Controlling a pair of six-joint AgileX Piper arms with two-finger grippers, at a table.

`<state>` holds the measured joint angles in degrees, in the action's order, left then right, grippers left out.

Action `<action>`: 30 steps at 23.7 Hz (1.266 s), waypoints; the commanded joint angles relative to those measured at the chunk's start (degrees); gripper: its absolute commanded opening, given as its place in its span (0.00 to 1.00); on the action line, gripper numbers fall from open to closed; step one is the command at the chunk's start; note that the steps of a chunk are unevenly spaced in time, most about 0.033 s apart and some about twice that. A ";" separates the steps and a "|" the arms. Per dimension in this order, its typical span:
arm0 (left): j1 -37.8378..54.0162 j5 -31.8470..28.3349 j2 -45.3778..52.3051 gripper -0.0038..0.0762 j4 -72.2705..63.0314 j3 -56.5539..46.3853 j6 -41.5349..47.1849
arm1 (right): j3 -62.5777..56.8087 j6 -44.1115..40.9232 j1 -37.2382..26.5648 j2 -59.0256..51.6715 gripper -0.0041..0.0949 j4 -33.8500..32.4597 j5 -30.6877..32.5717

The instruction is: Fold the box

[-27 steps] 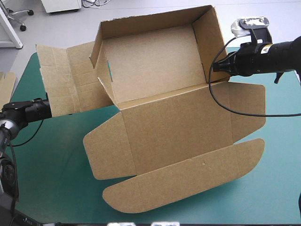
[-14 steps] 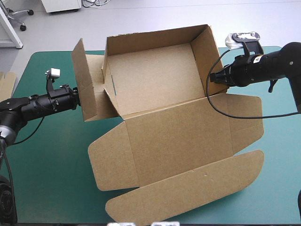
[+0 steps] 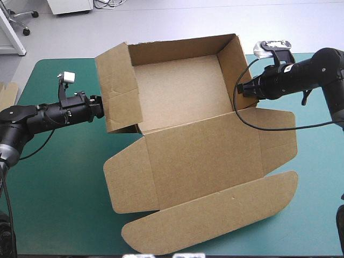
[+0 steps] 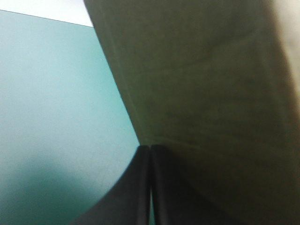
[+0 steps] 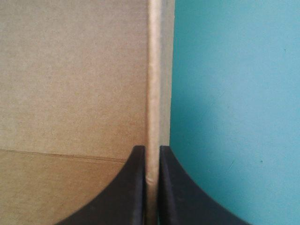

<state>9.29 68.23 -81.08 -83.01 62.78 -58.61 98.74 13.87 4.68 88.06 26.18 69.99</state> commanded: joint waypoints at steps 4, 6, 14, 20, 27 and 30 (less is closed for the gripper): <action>-3.28 6.01 2.11 0.03 -3.91 4.10 0.83 | 1.66 0.03 -0.30 -1.72 0.02 3.20 -2.74; -3.65 5.88 2.11 0.03 -3.20 5.67 1.30 | 1.66 0.03 -0.30 -1.72 0.02 2.98 -2.65; -4.13 5.72 3.08 0.32 -0.22 7.81 7.21 | 1.66 0.03 -0.30 -1.72 0.02 2.98 -2.51; -4.13 5.54 4.42 0.48 -4.17 8.20 9.75 | 1.66 0.03 -0.21 -1.72 0.02 2.60 -2.51; -4.13 4.98 6.08 0.48 -4.24 8.35 10.99 | 1.57 -0.39 -0.21 -1.72 0.02 2.60 -2.51; -4.13 4.83 6.88 0.48 -4.24 8.35 10.99 | 1.57 -0.54 -0.21 -1.72 0.03 2.60 -2.51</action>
<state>5.49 69.34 -76.60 -82.25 69.26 -47.86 98.69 13.81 4.68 88.53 25.74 69.99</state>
